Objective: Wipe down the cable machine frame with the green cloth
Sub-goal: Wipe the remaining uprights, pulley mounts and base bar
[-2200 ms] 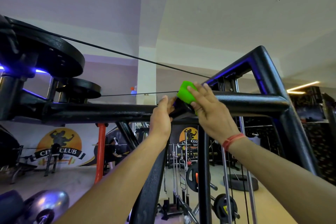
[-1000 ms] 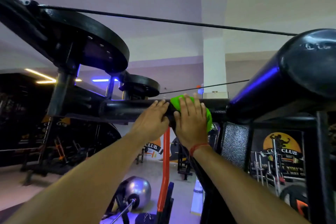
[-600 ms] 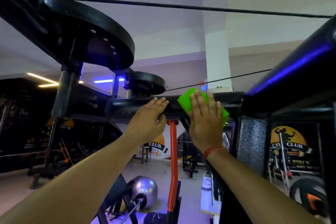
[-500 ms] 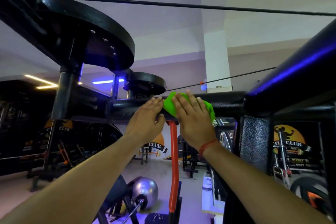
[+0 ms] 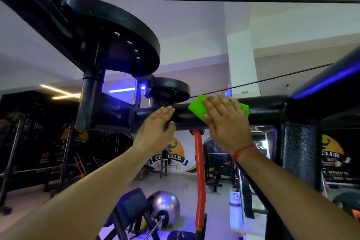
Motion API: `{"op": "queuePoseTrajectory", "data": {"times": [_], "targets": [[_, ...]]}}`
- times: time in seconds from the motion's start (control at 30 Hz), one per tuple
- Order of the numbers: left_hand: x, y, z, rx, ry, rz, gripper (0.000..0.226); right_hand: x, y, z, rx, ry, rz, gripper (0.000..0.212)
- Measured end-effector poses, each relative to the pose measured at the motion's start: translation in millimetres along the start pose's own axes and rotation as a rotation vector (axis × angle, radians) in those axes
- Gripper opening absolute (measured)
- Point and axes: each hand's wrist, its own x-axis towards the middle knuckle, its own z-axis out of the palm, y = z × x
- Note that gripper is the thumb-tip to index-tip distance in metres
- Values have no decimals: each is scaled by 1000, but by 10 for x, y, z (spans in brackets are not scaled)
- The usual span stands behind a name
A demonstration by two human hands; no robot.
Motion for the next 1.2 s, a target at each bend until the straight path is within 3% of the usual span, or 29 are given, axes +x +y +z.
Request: {"op": "queuePoseTrajectory", "data": {"times": [0.07, 0.1, 0.23, 0.3, 0.4, 0.63, 0.83, 1.03, 1.2], "targets": [[-22, -13, -9, 7, -8, 0, 52, -39, -52, -11, 11, 56, 196, 49], [-23, -9, -12, 12, -8, 2, 52, -53, -144, 14, 3, 54, 202, 50], [-2, 21, -7, 73, -16, 1, 54, -16, -249, 119, -22, -68, -137, 54], [2, 22, -22, 94, -21, -30, 56, 42, -132, 68, -39, -54, -93, 54], [10, 13, -85, 126, -40, -78, 60, 0, -128, 59, -7, 44, 140, 52], [87, -47, -235, 383, -182, -28, 68, 192, -429, 191, -18, -97, -182, 54], [122, -2, -389, 581, -300, -58, 70, -17, -425, 151, 34, 31, 79, 52], [133, 3, -480, 682, -362, -71, 63, 229, -712, 290, 63, -115, -169, 55], [153, -30, -584, 581, -453, -155, 71, 55, -664, 235, 120, 41, 101, 51]]}}
